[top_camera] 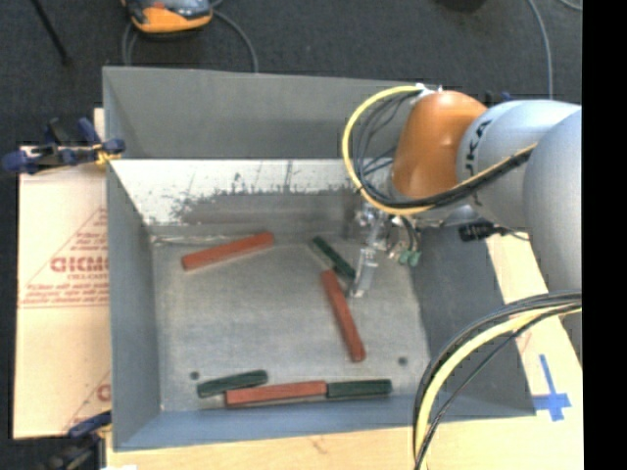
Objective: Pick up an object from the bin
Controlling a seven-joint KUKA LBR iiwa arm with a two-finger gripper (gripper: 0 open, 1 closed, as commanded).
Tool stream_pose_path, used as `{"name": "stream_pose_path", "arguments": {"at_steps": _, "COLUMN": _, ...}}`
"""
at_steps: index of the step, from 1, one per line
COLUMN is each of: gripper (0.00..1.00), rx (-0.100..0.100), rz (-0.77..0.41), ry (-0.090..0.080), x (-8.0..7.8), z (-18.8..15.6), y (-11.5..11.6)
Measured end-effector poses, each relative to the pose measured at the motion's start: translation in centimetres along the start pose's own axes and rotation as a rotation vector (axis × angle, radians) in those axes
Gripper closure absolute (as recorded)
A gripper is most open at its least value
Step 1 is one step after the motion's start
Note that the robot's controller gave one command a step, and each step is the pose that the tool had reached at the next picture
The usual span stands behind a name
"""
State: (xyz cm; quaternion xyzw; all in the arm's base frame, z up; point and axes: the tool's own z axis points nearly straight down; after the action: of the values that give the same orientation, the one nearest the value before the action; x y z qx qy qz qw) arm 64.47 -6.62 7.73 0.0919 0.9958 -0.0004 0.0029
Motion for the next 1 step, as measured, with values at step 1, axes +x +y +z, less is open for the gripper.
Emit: {"name": "stream_pose_path", "arguments": {"at_steps": 1, "gripper": 1.00, "rx": -0.001, "rz": 0.101, "ry": -0.001, "x": -0.15, "z": 0.46, "y": -2.31}}
